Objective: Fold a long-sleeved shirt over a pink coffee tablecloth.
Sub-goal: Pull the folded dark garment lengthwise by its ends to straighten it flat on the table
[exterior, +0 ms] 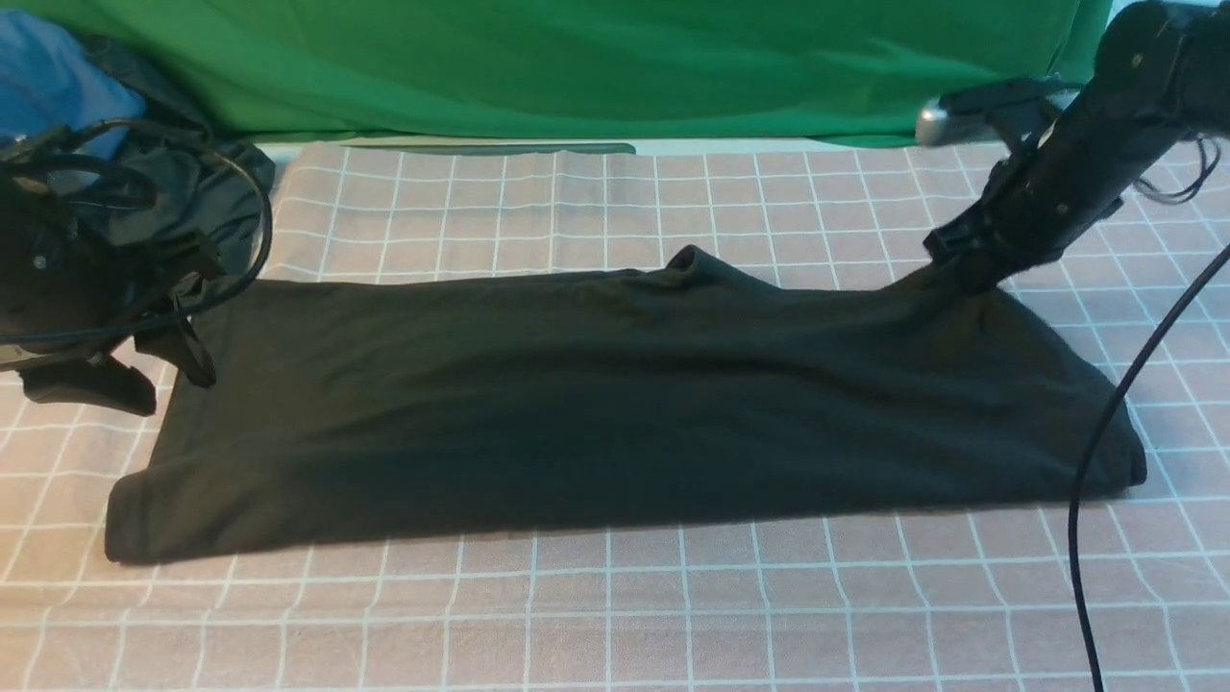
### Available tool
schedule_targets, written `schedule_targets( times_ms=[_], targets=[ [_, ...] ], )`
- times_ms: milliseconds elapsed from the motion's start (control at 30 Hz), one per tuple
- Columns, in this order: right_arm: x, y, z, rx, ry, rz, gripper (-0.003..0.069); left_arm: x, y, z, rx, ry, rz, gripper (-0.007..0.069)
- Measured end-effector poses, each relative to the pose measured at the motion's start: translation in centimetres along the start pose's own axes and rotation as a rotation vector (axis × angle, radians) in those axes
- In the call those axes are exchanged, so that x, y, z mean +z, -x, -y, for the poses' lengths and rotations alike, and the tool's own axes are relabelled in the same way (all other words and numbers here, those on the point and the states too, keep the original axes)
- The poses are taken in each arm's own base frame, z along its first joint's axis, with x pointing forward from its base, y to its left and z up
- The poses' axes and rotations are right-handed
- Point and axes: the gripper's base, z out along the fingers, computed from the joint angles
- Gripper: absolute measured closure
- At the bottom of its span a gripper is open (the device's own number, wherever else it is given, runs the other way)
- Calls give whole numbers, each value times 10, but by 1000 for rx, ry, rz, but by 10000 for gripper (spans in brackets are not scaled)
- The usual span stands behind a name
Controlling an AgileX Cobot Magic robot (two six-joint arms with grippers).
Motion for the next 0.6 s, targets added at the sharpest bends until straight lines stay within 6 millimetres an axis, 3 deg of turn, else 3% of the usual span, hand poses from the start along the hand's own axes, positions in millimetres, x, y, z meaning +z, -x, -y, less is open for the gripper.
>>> schedule_targets(
  times_ms=[133, 333, 600],
  targets=[
    [-15, 6, 13, 50, -18, 45, 610, 0, -1, 0, 0, 1, -10, 291],
    [-12, 4, 23, 95, -29, 38, 588, 0, -1, 0, 0, 2, -14, 291],
    [-5, 8, 30, 114, -78, 61, 354, 0, -1, 0, 0, 2, -15, 291]
  ],
)
